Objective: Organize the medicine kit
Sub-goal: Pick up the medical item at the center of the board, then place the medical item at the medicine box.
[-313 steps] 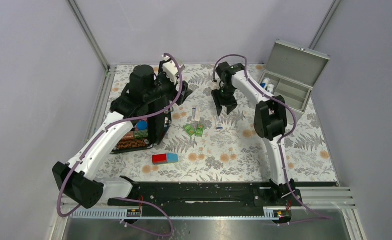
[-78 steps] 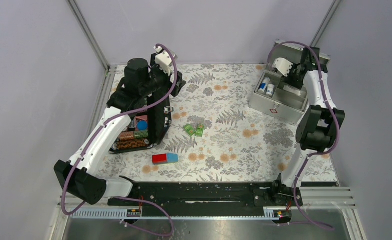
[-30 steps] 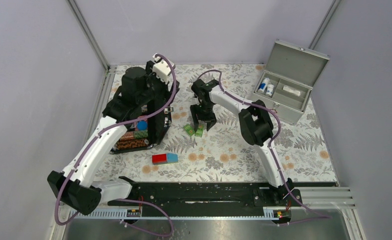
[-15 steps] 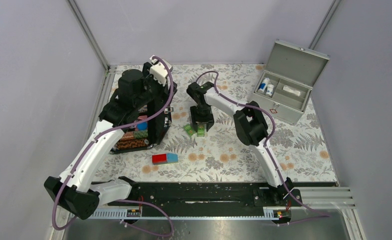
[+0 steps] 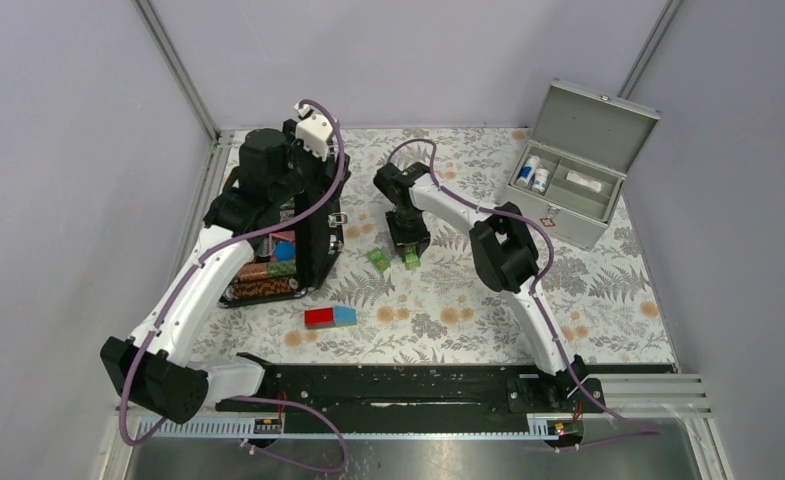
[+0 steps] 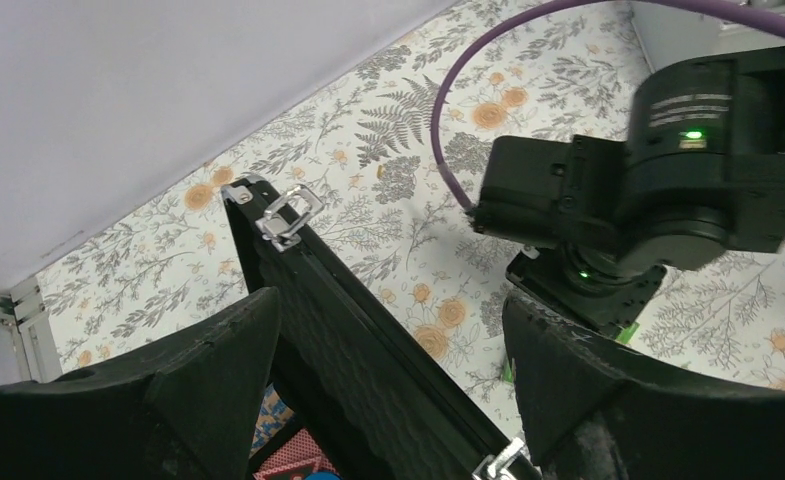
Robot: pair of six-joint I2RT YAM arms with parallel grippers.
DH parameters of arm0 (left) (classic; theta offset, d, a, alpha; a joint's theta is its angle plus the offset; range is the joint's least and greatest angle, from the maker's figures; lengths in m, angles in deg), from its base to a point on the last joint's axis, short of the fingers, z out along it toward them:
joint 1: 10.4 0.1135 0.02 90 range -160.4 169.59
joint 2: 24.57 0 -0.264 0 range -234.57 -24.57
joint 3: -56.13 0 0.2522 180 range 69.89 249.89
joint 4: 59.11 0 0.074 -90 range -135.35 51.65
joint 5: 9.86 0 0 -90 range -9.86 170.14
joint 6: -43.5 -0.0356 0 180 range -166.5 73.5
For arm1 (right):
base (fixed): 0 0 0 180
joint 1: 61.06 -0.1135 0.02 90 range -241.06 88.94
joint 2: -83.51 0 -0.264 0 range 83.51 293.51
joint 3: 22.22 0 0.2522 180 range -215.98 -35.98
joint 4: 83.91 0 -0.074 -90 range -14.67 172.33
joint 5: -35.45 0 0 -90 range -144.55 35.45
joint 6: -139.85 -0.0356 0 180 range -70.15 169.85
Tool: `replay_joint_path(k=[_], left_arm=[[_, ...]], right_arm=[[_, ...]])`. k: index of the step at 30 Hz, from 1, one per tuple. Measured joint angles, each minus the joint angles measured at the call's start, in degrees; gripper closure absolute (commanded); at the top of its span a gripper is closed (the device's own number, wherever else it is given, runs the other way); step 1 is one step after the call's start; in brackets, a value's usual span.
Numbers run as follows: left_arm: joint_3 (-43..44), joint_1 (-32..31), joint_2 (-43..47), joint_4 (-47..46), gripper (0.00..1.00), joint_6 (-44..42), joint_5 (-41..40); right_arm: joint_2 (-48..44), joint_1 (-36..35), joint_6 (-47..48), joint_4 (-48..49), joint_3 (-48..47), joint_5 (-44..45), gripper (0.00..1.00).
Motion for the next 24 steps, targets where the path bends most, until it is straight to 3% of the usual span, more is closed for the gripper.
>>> replay_joint_path(k=[5,11,19,24], left_arm=[[1.0,1.5,-1.2,-1.6,0.19,1.1,1.6],[2.0,1.5,-1.2,-3.2,0.19,2.3,5.1],[3.9,1.5,-4.6,-5.7,0.19,4.4,7.7],[5.0,1.4,-6.5,-6.6,0.19,5.6,8.5]], right_arm=[[-4.4,0.8,4.2,0.3,0.5,1.5,0.56],[-18.7,7.1,12.2,1.5,3.7,1.4,0.63],[-34.6,27.3,24.8,3.2,14.7,6.7,0.62],[-38.8,33.9,38.4,7.5,21.9,8.8,0.60]])
